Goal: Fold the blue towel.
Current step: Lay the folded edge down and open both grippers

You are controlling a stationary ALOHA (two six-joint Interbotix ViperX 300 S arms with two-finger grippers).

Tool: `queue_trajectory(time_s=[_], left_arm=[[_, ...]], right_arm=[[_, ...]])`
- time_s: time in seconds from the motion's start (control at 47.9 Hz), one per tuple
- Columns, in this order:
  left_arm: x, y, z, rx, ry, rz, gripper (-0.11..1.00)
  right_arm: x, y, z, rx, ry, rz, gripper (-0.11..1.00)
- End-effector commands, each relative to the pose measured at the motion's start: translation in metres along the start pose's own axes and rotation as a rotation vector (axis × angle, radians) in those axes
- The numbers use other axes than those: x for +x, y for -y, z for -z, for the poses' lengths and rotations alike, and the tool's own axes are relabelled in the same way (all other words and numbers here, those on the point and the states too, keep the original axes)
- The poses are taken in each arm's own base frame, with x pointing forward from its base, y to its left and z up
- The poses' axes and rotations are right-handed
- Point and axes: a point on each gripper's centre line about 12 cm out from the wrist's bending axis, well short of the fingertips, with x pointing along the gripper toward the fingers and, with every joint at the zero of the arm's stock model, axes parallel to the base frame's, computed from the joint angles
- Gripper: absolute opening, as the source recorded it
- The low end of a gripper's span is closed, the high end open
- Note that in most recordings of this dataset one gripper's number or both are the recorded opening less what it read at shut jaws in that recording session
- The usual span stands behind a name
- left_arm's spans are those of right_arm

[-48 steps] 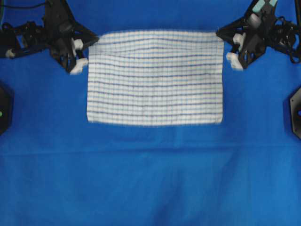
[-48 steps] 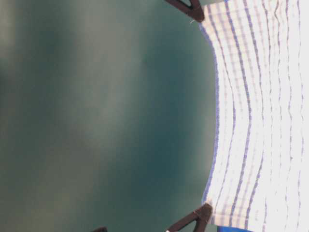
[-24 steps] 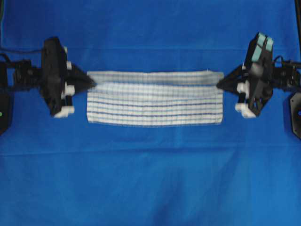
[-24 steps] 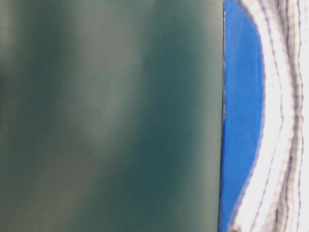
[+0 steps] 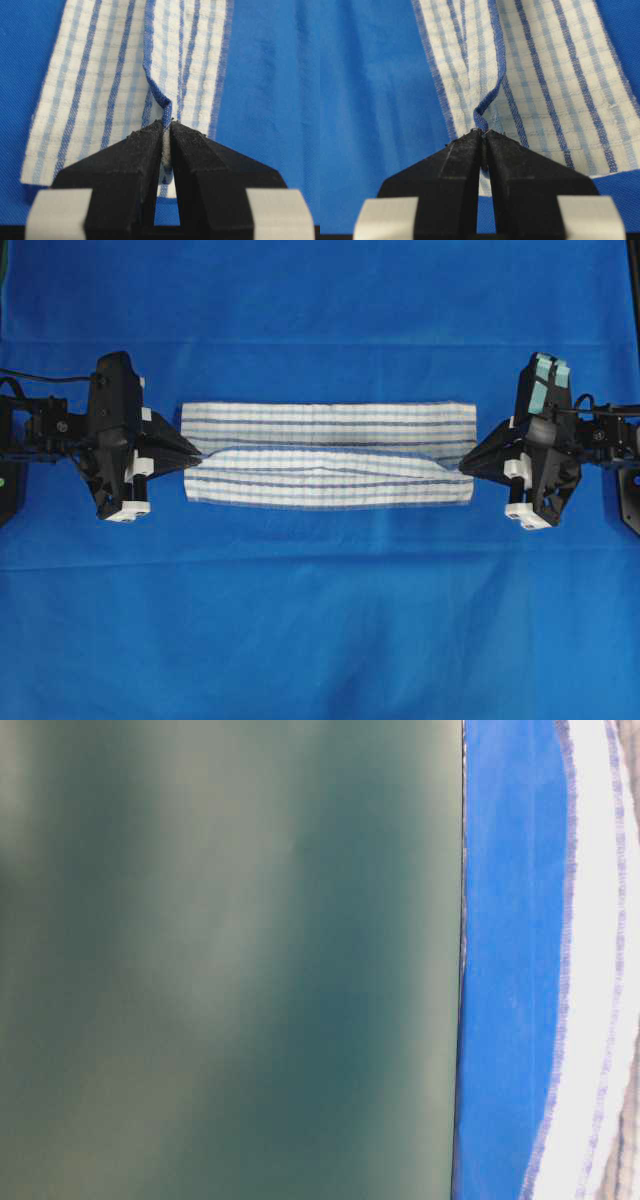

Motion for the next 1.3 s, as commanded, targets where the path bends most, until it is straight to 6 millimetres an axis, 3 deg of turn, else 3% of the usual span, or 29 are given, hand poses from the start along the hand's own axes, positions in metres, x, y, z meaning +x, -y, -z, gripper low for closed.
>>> queue_trajectory(time_s=[0.0, 0.313, 0.481, 0.543, 0.69, 0.94, 1.275], left_arm=[[-0.001, 0.001, -0.003, -0.005, 0.012, 0.005, 0.07], [0.000, 0.001, -0.002, -0.006, 0.009, 0.004, 0.41], [-0.001, 0.001, -0.005, -0.003, 0.018, 0.004, 0.45], [-0.001, 0.002, -0.006, 0.006, 0.023, 0.006, 0.45], [-0.001, -0.002, -0.012, 0.005, 0.036, -0.007, 0.45], [-0.003, -0.021, -0.019, -0.035, 0.061, -0.062, 0.48], [0.002, -0.038, -0.016, -0.073, 0.043, -0.113, 0.56]], right_arm=[[0.000, -0.003, -0.003, 0.004, 0.010, -0.009, 0.06], [0.009, -0.005, 0.001, 0.025, -0.028, -0.007, 0.10], [0.009, -0.010, 0.000, 0.015, -0.027, -0.020, 0.56], [0.008, -0.010, -0.001, 0.010, -0.022, -0.020, 0.66], [0.005, -0.001, -0.007, 0.022, 0.005, 0.001, 0.60], [0.002, 0.034, -0.016, 0.068, 0.032, 0.106, 0.61], [0.002, 0.063, -0.017, 0.104, 0.028, 0.191, 0.61]])
